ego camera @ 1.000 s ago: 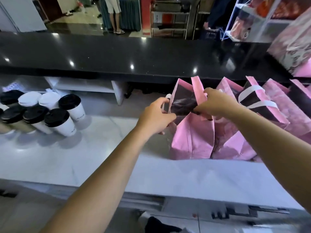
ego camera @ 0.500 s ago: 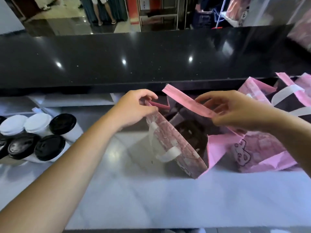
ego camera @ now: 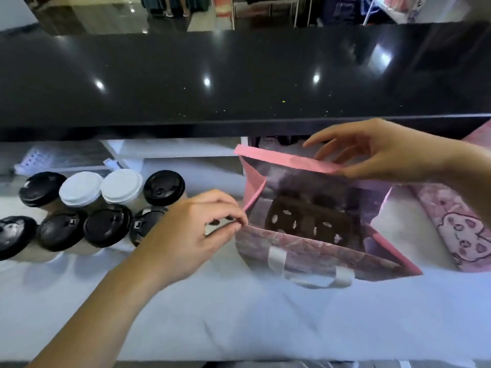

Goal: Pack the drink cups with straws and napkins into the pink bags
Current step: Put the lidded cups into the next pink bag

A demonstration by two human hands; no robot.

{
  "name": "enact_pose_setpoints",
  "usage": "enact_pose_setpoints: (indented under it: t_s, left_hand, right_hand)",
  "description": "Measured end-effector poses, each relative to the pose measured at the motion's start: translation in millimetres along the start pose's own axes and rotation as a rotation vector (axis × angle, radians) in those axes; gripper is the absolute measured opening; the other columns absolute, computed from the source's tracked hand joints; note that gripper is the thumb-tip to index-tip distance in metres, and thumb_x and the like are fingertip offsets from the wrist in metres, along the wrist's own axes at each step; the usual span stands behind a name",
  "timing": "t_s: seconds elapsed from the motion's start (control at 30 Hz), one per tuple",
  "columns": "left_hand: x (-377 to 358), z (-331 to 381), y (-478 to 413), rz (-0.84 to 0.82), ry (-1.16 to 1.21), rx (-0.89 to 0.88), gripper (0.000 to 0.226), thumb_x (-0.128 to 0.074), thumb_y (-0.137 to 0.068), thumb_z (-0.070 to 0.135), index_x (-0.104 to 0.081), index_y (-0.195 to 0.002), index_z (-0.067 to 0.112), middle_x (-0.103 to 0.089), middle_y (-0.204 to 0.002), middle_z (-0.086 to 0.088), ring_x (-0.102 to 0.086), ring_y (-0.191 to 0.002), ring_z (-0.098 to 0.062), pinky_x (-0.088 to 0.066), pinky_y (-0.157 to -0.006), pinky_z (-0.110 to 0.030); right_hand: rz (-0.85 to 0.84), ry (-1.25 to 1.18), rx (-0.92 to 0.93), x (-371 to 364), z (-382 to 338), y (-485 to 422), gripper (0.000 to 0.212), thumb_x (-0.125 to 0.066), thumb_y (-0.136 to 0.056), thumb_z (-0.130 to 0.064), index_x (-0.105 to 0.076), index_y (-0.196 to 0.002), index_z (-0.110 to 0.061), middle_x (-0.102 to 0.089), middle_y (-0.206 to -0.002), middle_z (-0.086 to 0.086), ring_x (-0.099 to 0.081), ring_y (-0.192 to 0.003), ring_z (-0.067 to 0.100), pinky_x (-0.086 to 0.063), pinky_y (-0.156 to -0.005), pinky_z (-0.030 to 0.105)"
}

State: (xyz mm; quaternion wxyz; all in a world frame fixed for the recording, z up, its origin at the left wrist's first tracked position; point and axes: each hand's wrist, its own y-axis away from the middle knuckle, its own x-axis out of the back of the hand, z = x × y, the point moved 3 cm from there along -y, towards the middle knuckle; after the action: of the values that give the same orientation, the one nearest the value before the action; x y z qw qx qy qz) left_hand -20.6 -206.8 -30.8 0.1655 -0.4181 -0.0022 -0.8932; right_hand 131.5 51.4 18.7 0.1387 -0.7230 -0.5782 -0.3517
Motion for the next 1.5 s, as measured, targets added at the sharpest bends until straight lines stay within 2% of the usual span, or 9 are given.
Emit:
enact_pose_setpoints:
  t_s: [0.2, 0.37, 0.43, 0.53, 0.63, 0.73, 0.87, 1.0, 1.5]
  left_hand:
    - [28.8, -32.2, 50.4, 0.187, 0.104, 0.008, 0.014, -0.064, -0.09, 0.018, -0.077, -0.095, 0.023, -0.065, -0.102, 0.015, -0.065, -0.096, -0.007, -0.051, -0.083, -0.027]
    - [35.5, -46.4, 69.0, 0.113, 0.213, -0.037, 0.021, -0.066, -0.093, 0.016, -0.075, -0.108, 0.027, -0.065, -0.105, 0.017, -0.065, -0.098, -0.009, -0.05, -0.084, -0.021]
    - [45.5, -53.9, 69.2, 0.037, 0.336, 0.009, 0.035, -0.067, -0.094, 0.011, -0.066, -0.12, 0.035, -0.067, -0.108, 0.016, -0.065, -0.105, -0.008, -0.048, -0.091, -0.018]
    - [68.8, -72.4, 64.6, 0.038, 0.44, 0.059, 0.039, -0.069, -0.092, 0.01, -0.062, -0.117, 0.038, -0.071, -0.105, 0.013, -0.067, -0.104, -0.01, -0.049, -0.093, -0.019]
    - [86.7, -114.7, 40.1, 0.115, 0.214, 0.158, 0.029, -0.071, -0.09, 0.02, -0.065, -0.114, 0.036, -0.068, -0.111, 0.016, -0.062, -0.108, -0.002, -0.047, -0.095, -0.018]
    - [84.3, -158.1, 0.0, -0.094, -0.202, 0.297, 0.05, -0.07, -0.085, 0.049, -0.052, -0.131, 0.042, -0.052, -0.137, 0.008, -0.045, -0.13, -0.018, -0.039, -0.104, -0.034]
    - [60.8, -178.6, -35.7, -0.383, -0.396, 0.389, 0.085, -0.067, -0.083, 0.056, -0.02, -0.153, 0.044, -0.029, -0.159, 0.002, -0.027, -0.145, -0.03, -0.033, -0.11, -0.045]
    - [47.7, -186.7, -51.1, -0.427, -0.482, 0.37, 0.086, -0.069, -0.08, 0.049, -0.021, -0.152, 0.044, -0.031, -0.158, 0.0, -0.032, -0.142, -0.033, -0.033, -0.112, -0.045]
    - [113.9, -106.1, -29.5, 0.02, -0.056, 0.158, 0.093, -0.083, -0.075, 0.028, -0.03, -0.146, 0.055, -0.031, -0.144, 0.024, -0.028, -0.135, -0.011, -0.027, -0.106, -0.03]
  right_hand:
    - [0.07, 0.079, -0.02, -46.3, -50.4, -37.7, 0.054, -0.065, -0.082, 0.002, -0.067, -0.121, -0.036, -0.074, -0.106, -0.013, -0.07, -0.099, 0.007, -0.057, -0.094, 0.04]
    - [0.164, 0.288, -0.071, -85.3, -72.1, -39.2, 0.053, -0.06, -0.08, -0.001, -0.066, -0.11, -0.045, -0.068, -0.099, -0.026, -0.061, -0.09, -0.015, -0.051, -0.092, 0.024]
    - [0.162, 0.335, -0.131, -96.3, -73.8, -31.7, 0.05, -0.061, -0.082, -0.006, -0.066, -0.112, -0.045, -0.066, -0.097, -0.027, -0.062, -0.084, -0.01, -0.047, -0.08, 0.019]
    - [0.234, 0.392, -0.172, -109.2, -71.5, -17.1, 0.05, -0.071, -0.082, -0.023, -0.061, -0.129, -0.037, -0.064, -0.123, -0.016, -0.06, -0.11, 0.011, -0.045, -0.094, 0.032]
    - [0.422, 0.518, -0.145, -128.7, -69.9, 5.5, 0.057, -0.065, -0.081, -0.056, -0.059, -0.133, -0.032, -0.058, -0.138, -0.006, -0.05, -0.13, 0.023, -0.034, -0.113, 0.048]
    - [0.558, 0.516, -0.163, -160.4, -68.0, 27.9, 0.063, -0.05, -0.081, -0.069, -0.067, -0.126, -0.029, -0.058, -0.138, -0.003, -0.047, -0.133, 0.026, -0.029, -0.114, 0.046]
    - [0.678, 0.541, -0.158, -197.0, -60.1, 45.6, 0.051, -0.052, -0.085, -0.059, -0.073, -0.115, -0.023, -0.065, -0.131, 0.001, -0.053, -0.13, 0.03, -0.033, -0.11, 0.055]
    - [0.783, 0.522, -0.116, -208.6, -60.7, 47.4, 0.042, -0.057, -0.087, -0.048, -0.074, -0.114, -0.02, -0.068, -0.124, -0.001, -0.059, -0.12, 0.028, -0.037, -0.106, 0.055]
    - [0.804, 0.114, -0.024, -155.9, -82.7, 44.9, 0.059, -0.067, -0.077, -0.056, -0.061, -0.131, -0.033, -0.053, -0.138, -0.019, -0.05, -0.128, 0.003, -0.041, -0.103, 0.024]
